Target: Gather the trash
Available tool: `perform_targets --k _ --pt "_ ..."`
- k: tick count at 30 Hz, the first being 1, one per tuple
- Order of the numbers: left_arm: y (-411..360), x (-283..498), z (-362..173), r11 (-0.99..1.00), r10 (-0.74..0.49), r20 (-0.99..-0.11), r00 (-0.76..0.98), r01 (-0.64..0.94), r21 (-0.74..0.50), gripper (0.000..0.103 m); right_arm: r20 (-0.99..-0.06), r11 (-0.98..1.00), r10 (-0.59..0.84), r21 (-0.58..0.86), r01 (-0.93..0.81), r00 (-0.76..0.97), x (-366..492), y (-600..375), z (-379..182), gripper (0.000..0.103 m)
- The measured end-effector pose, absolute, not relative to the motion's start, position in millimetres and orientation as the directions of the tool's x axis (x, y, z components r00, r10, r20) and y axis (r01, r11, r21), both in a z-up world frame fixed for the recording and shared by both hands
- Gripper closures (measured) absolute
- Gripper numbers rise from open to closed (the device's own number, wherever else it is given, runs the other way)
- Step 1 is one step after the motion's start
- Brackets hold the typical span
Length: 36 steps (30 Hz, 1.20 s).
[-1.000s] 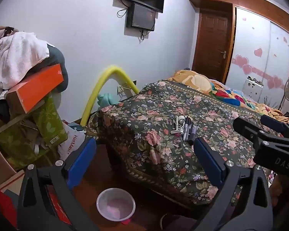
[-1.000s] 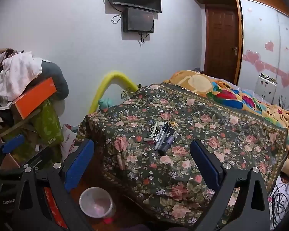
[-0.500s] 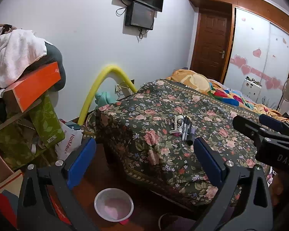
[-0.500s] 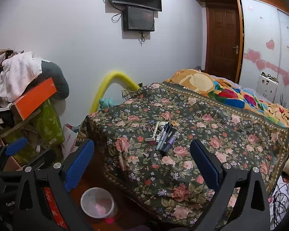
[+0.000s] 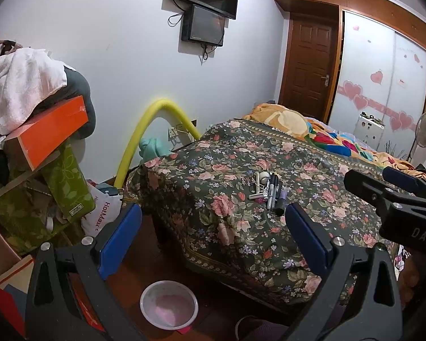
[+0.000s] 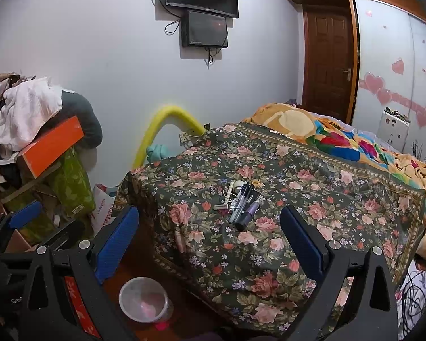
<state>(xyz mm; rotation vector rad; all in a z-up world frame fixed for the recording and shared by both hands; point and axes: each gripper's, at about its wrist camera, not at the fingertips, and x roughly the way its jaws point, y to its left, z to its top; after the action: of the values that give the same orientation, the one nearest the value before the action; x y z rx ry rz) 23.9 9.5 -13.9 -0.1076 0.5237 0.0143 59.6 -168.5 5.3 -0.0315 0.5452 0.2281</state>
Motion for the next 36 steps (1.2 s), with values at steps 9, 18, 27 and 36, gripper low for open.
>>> perform_targets --k 9,18,27,36 --pt "9.2 24.5 -13.0 0.995 -0.017 -0.499 0.866 -0.036 -0.097 0.001 -0.517 0.974 0.208 0.032 -0.224 0.830 59.1 -168.8 6.2 0.004" --pt "11.3 23.5 -10.8 0.995 -0.022 -0.498 0.867 -0.032 -0.099 0.001 -0.519 0.973 0.212 0.033 -0.229 0.828 55.8 -166.4 8.6 0.004" --pt "8.9 22.6 -11.9 0.994 -0.020 -0.498 0.867 -0.035 -0.100 0.001 -0.523 0.973 0.217 0.045 -0.228 0.824 56.2 -168.1 7.5 0.004" --pt "10.7 23.8 -15.2 0.994 -0.015 -0.499 0.866 -0.042 -0.104 0.001 -0.520 0.973 0.218 0.052 -0.225 0.826 56.6 -169.1 7.6 0.004"
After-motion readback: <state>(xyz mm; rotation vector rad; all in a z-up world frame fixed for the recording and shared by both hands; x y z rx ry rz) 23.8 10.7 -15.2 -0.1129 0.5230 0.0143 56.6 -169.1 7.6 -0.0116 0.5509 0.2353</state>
